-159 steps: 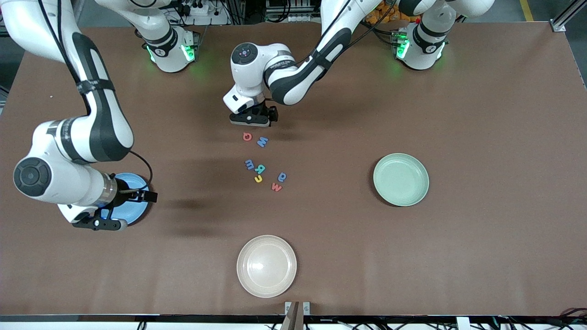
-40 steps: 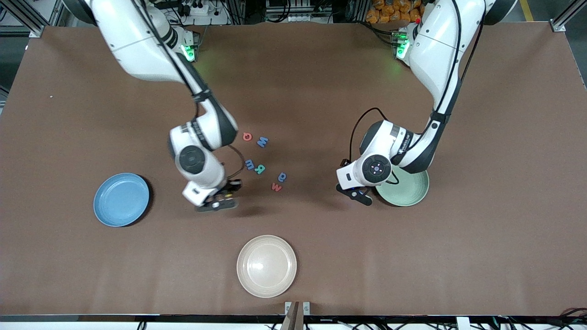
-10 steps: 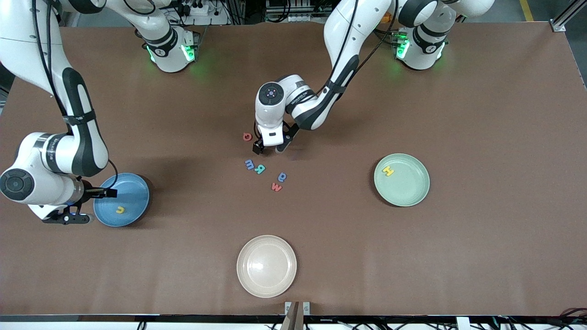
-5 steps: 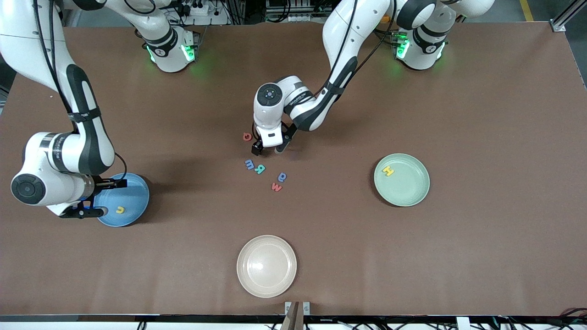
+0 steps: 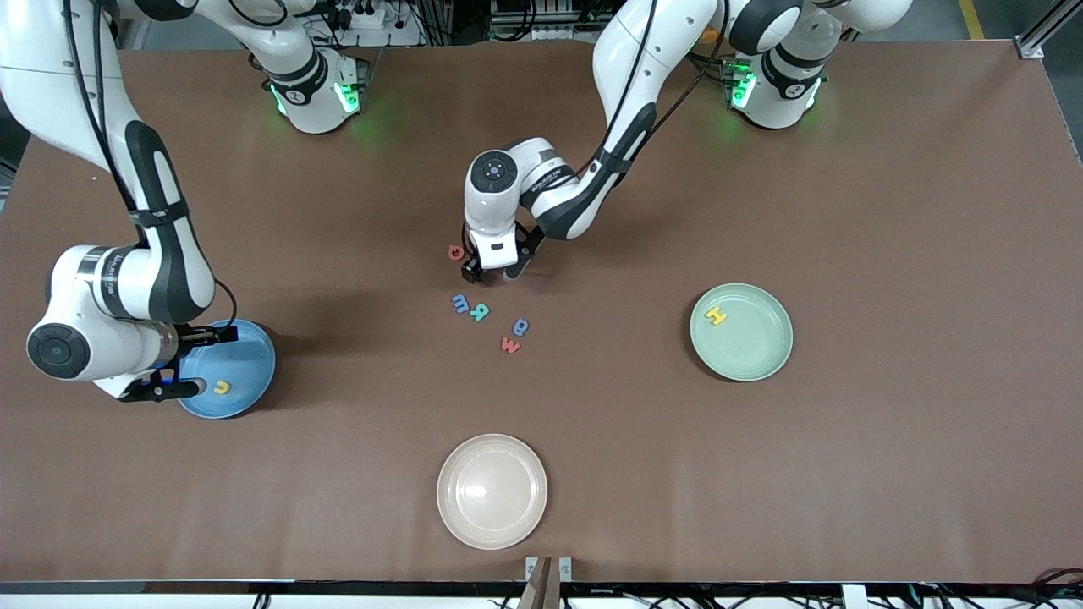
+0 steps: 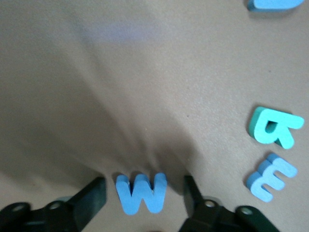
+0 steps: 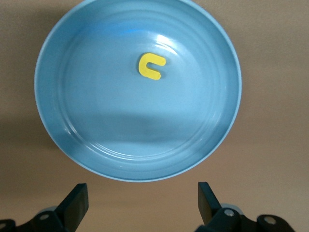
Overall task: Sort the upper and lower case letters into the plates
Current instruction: 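Lower the left gripper onto the blue W and close it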
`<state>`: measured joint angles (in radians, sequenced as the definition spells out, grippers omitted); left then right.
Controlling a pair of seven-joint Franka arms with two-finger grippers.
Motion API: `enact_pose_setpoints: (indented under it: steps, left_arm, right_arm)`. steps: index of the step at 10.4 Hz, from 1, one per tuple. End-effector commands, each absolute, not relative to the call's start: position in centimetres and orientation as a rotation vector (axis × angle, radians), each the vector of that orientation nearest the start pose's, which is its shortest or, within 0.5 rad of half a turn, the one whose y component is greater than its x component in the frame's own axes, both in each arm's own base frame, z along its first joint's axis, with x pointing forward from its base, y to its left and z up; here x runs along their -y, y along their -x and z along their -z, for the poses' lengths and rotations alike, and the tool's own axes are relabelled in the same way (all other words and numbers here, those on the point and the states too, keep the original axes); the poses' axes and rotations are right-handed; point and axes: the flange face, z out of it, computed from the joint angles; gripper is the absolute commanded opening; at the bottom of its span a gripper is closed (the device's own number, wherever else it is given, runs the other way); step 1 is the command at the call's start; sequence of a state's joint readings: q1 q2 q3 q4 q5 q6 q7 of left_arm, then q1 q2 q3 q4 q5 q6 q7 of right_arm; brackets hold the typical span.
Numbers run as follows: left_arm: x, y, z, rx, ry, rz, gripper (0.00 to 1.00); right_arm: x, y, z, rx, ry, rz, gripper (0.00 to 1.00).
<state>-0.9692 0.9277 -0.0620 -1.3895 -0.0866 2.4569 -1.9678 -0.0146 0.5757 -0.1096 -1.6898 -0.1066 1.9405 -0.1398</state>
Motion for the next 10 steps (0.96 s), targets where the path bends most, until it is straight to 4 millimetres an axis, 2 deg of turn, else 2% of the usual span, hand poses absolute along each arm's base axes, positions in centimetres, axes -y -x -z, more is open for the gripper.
enact_pose_setpoints:
  steps: [1, 2, 4, 6, 8, 10]
  left_arm:
    - [63.8, -38.4, -14.9, 1.622, 2.837, -0.142, 0.64]
    - [63.8, -38.4, -14.8, 1.619, 2.837, -0.142, 0.53]
    - [63.8, -38.3, -14.7, 1.608, 2.842, -0.142, 0.38]
    - [63.7, -38.5, -14.7, 1.584, 2.854, -0.133, 0.25]
    - [62.5, -40.3, -15.4, 1.592, 2.828, -0.139, 0.24]
    - [59.7, -43.5, -18.0, 1.490, 2.806, -0.214, 0.24]
  right_arm:
    - [7.9, -63.2, -24.0, 0.147, 3.198, -0.561, 1.00]
    - [8.0, -63.2, -24.1, 0.143, 3.197, -0.558, 1.00]
    - [7.5, -63.3, -24.2, 0.097, 3.148, -0.534, 1.00]
    - [6.7, -63.4, -24.1, 0.116, 3.150, -0.534, 1.00]
    - [5.8, -63.4, -23.9, 0.143, 3.146, -0.538, 1.00]
    - [3.2, -63.7, -23.8, 0.211, 3.134, -0.531, 1.00]
